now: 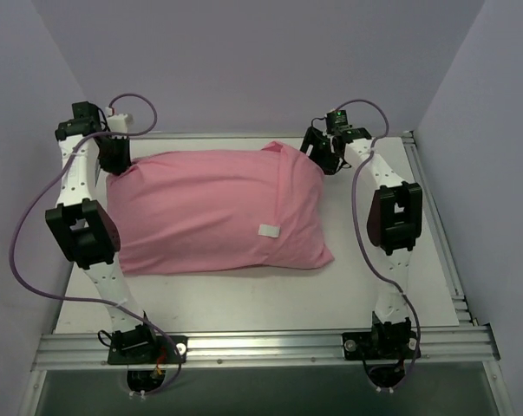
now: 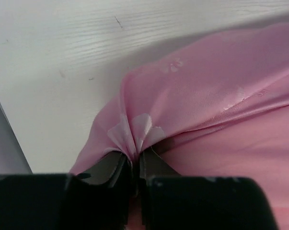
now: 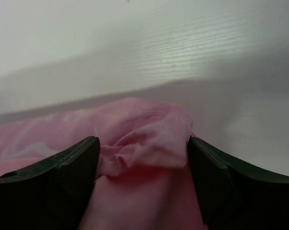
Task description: Remove the pillowcase from the pillow
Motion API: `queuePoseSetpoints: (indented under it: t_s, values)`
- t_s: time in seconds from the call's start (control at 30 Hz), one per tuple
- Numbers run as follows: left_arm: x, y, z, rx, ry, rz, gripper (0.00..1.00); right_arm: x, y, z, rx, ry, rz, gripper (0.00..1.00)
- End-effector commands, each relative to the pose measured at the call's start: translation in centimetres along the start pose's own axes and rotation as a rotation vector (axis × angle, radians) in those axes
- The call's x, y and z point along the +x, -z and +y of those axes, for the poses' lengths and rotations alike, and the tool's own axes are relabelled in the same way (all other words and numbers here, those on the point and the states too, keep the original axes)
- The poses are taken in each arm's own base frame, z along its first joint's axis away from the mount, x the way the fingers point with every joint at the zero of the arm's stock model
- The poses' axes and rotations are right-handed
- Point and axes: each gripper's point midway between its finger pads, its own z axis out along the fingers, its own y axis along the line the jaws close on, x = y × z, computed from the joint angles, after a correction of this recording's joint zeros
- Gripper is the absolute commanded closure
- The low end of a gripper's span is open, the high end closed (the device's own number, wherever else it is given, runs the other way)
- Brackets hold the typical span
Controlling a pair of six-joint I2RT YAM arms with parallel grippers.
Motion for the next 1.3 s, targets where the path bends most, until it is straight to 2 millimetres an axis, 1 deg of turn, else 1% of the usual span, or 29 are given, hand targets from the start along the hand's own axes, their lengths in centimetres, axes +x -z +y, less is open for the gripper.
queuePoseSetpoints:
  t_s: [0.0, 0.03, 0.13, 0.17, 0.2, 0.23, 0.27, 0.3, 0.33, 0.37, 0.4, 0.43, 0.53, 0.6, 0.63, 0.7, 0.73, 0.8, 0.83, 0.87, 0.9, 0.97, 1.0, 1.03, 1.1, 1.17, 1.2, 1.23, 1.27]
  values:
    - [-0.6, 0.4, 0.4, -0.063, 0.051, 0.003, 0.84, -5.9, 6.3, 4.9, -0.056, 0.107, -0.197, 0.23]
    - [-0.7, 0.0, 0.0, -0.067, 0.024, 0.006, 0.84, -7.4, 7.5, 4.9, -0.027, 0.128, -0.258, 0.21]
    - [-0.9, -0.6, -0.6, -0.079, -0.017, -0.01, 0.81, -9.4, 11.4, 4.6, 0.038, 0.151, -0.374, 0.14]
    - [-1.4, -0.5, -1.1, -0.089, -0.036, -0.029, 0.74, -10.0, 12.3, 3.1, 0.126, 0.154, -0.421, 0.13]
    - [-1.3, -0.6, -1.3, -0.091, -0.043, -0.028, 0.67, -10.4, 14.7, 3.0, 0.153, 0.154, -0.474, 0.13]
    - [-1.5, -0.6, -1.4, -0.096, -0.047, -0.034, 0.62, -10.2, 15.7, 3.0, 0.177, 0.163, -0.499, 0.13]
    - [-1.9, -0.3, -1.9, -0.096, -0.058, -0.049, 0.54, -9.8, 16.1, 1.8, 0.255, 0.182, -0.52, 0.12]
    - [-2.2, 0.0, -2.1, -0.095, -0.061, -0.061, 0.4, -9.5, 18.1, 2.5, 0.254, 0.201, -0.555, 0.12]
    - [-2.8, 0.9, -2.4, -0.097, -0.067, -0.089, 0.35, -7.9, 18.0, 4.2, 0.235, 0.253, -0.548, 0.12]
    - [-3.2, 1.5, -2.8, -0.091, -0.076, -0.109, 0.22, -6.0, 17.2, 4.3, 0.245, 0.312, -0.513, 0.12]
    - [-3.7, 2.0, -3.3, -0.084, -0.085, -0.131, 0.04, -4.9, 17.7, 5.7, 0.21, 0.35, -0.518, 0.13]
    - [-4.4, 3.5, -3.7, -0.089, -0.099, -0.172, 0.05, -2.4, 17.0, 7.7, 0.165, 0.41, -0.483, 0.13]
    - [-5.5, 5.7, -5.1, -0.071, -0.13, -0.243, 0.06, 1.8, 13.9, 8.3, 0.125, 0.444, -0.36, 0.14]
    - [-5.7, 7.7, -7.0, -0.059, -0.172, -0.291, 0.06, 3.4, 11.7, 7.2, 0.161, 0.43, -0.292, 0.17]
    - [-6.0, 9.7, -7.5, -0.084, -0.206, -0.338, 0.06, 3.5, 11.1, 6.0, 0.211, 0.426, -0.286, 0.18]
    - [-4.6, 9.6, -8.3, -0.1, -0.245, -0.319, 0.06, 3.8, 10.1, 4.7, 0.27, 0.426, -0.272, 0.21]
    - [-4.3, 10.7, -9.1, -0.108, -0.295, -0.334, 0.06, 3.7, 9.9, 3.8, 0.313, 0.434, -0.278, 0.21]
    - [-1.6, 9.4, -12.1, -0.033, -0.389, -0.255, 0.06, 3.7, 9.4, 2.6, 0.366, 0.448, -0.27, 0.23]
    - [0.2, 9.2, -14.4, 0.012, -0.47, -0.208, 0.06, 3.6, 9.3, 2.1, 0.396, 0.462, -0.272, 0.23]
    - [1.5, 8.6, -15.6, 0.04, -0.512, -0.168, 0.06, 3.7, 9.1, 1.7, 0.413, 0.469, -0.266, 0.25]
    - [4.2, 6.9, -16.5, 0.071, -0.544, -0.085, 0.06, 3.8, 8.8, 1.3, 0.428, 0.476, -0.254, 0.25]
    - [6.8, 5.6, -18.8, 0.095, -0.644, -0.032, 0.06, 3.9, 8.5, 0.4, 0.453, 0.486, -0.242, 0.28]
    - [8.0, 4.6, -19.1, 0.092, -0.672, -0.01, 0.06, 4.0, 8.2, -0.1, 0.466, 0.487, -0.233, 0.29]
    - [10.6, 3.0, -18.8, 0.085, -0.704, 0.057, 0.06, 3.8, 8.2, -0.8, 0.48, 0.476, -0.232, 0.3]
    - [11.7, 1.3, -18.8, 0.036, -0.764, 0.077, 0.06, 3.6, 8.3, -1.8, 0.498, 0.457, -0.23, 0.33]
    - [13.3, -0.6, -17.4, -0.014, -0.785, 0.126, 0.01, 3.0, 8.7, -2.8, 0.513, 0.436, -0.24, 0.36]
    - [13.2, -1.0, -16.0, -0.081, -0.782, 0.141, 0.15, 2.8, 8.9, -3.2, 0.519, 0.432, -0.244, 0.37]
    - [13.5, -1.7, -15.2, -0.106, -0.78, 0.155, 0.36, 2.3, 9.1, -4.2, 0.533, 0.414, -0.245, 0.38]
    - [13.4, -1.9, -14.7, -0.12, -0.769, 0.162, 0.44, 2.1, 9.3, -4.8, 0.538, 0.405, -0.242, 0.42]
